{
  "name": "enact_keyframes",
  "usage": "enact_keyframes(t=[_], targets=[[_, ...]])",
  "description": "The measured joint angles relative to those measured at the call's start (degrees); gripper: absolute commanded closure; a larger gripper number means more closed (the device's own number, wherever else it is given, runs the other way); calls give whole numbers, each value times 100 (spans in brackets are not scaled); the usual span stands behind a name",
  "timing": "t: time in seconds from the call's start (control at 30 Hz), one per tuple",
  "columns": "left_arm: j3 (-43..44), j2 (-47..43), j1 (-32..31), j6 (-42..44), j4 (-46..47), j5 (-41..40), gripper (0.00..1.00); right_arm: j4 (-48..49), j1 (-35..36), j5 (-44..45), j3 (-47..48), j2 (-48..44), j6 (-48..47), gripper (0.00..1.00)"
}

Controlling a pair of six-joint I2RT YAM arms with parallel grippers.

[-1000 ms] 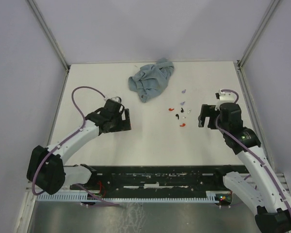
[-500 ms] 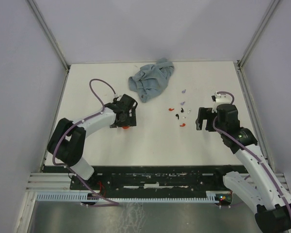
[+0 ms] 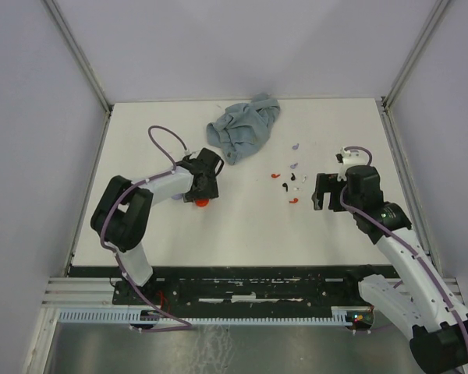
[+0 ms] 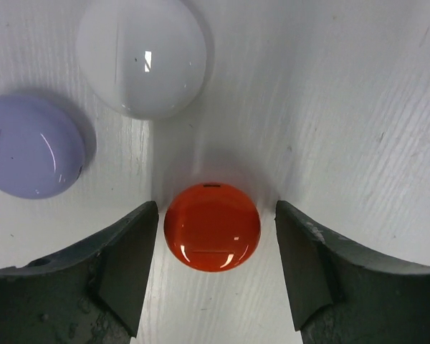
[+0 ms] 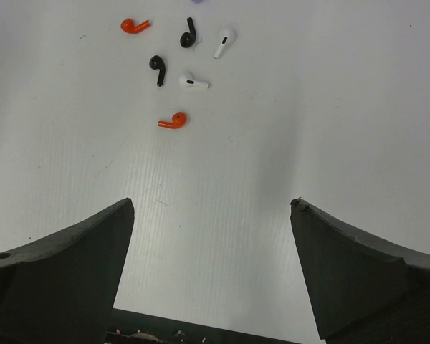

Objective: Insert the wireless bluetooth earbuds into the charging case
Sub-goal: Pick up the charging case at the center of the board.

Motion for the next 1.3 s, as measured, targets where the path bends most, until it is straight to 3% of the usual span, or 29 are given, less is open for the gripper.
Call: enact_keyframes(t=[0.4, 0.67, 0.93, 1.13, 1.3], targets=[[15, 57, 105, -151, 72, 188, 51, 153, 52, -328, -11, 28, 125, 1], [-133, -234, 107, -682, 28, 525, 54, 756, 321, -612, -111, 138, 402, 1], [-310, -1008, 109, -1849, 170, 1182, 59, 1947, 800, -857, -525, 374, 957, 1], [-721, -1600, 109, -3005, 638, 1744, 59, 3023, 1364, -855, -595, 789, 1412, 3], [-1207, -1926, 109, -3998, 1143, 2079, 66, 3862, 1963, -673, -595, 1270, 1720, 4]])
